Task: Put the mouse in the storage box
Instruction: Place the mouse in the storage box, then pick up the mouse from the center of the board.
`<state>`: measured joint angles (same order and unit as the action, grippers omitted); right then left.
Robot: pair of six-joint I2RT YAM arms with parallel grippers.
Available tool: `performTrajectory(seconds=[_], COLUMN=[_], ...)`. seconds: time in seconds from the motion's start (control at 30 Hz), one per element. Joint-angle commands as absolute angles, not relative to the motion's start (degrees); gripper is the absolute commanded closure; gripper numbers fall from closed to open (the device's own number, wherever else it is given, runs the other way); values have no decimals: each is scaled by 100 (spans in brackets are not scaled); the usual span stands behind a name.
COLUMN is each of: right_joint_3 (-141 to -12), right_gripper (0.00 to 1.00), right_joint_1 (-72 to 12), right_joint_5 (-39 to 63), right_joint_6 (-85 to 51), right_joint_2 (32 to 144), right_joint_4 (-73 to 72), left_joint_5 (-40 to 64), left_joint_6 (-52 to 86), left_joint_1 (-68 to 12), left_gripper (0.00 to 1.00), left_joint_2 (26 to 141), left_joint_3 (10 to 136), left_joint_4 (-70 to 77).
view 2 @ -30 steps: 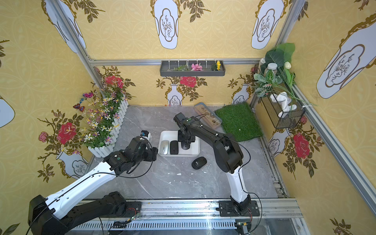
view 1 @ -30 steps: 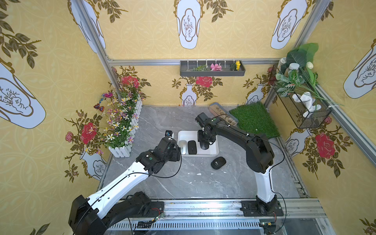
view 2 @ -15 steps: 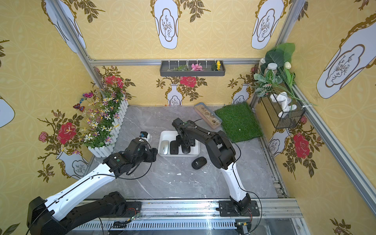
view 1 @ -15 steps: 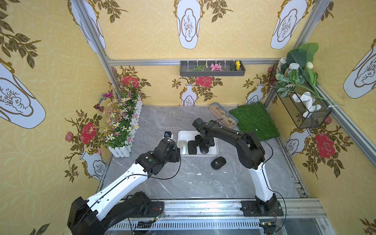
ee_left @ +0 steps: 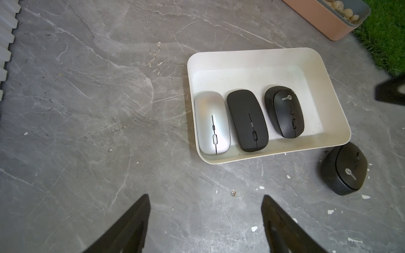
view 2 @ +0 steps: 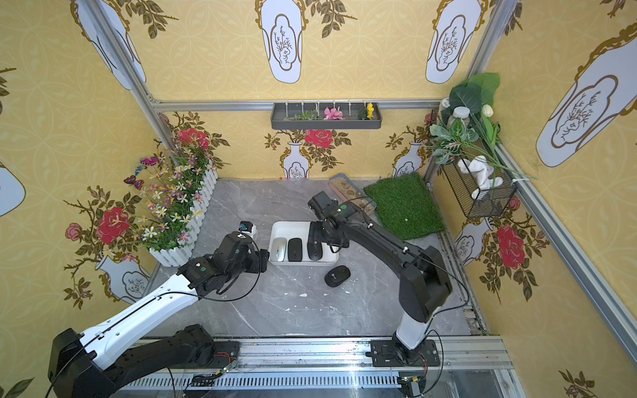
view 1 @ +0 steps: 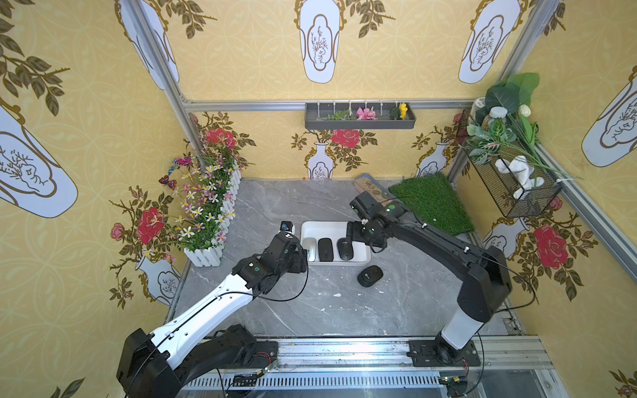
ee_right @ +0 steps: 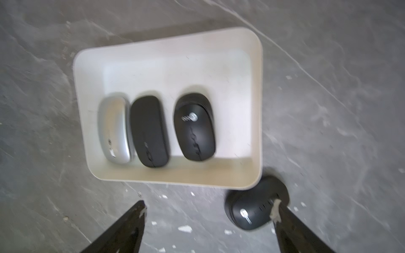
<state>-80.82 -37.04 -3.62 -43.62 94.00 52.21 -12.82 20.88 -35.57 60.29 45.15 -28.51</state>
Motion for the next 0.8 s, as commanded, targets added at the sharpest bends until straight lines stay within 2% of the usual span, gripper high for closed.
performTrajectory(seconds=[0.0, 0.07, 0.17, 0.77], right_joint_3=[-7145, -6585, -6441, -6719], right_gripper=[8, 8, 7, 3], right_joint_1=[-3665, -3574, -3428, -3603], right_joint_5=[-554, -403, -248, -112], right_joint_6=[-5075, -5158, -5155, -5176], right_joint_2=[8613, 8326, 8372, 10149], right_joint_4=[5658, 5529, 5512, 4545], left_joint_5=[-1168, -1152, -1095, -1071], left_joint_6=[2018, 2017, 2005, 1855], left_joint_1=[-3567, -3572, -3577, -3577], left_gripper=[18, 18, 18, 16], left_joint_2=[6123, 6221, 6351, 6065], left_joint_3=[4433, 4435, 4462, 4249], left_joint_4=[-2532, -2501, -2487, -2596])
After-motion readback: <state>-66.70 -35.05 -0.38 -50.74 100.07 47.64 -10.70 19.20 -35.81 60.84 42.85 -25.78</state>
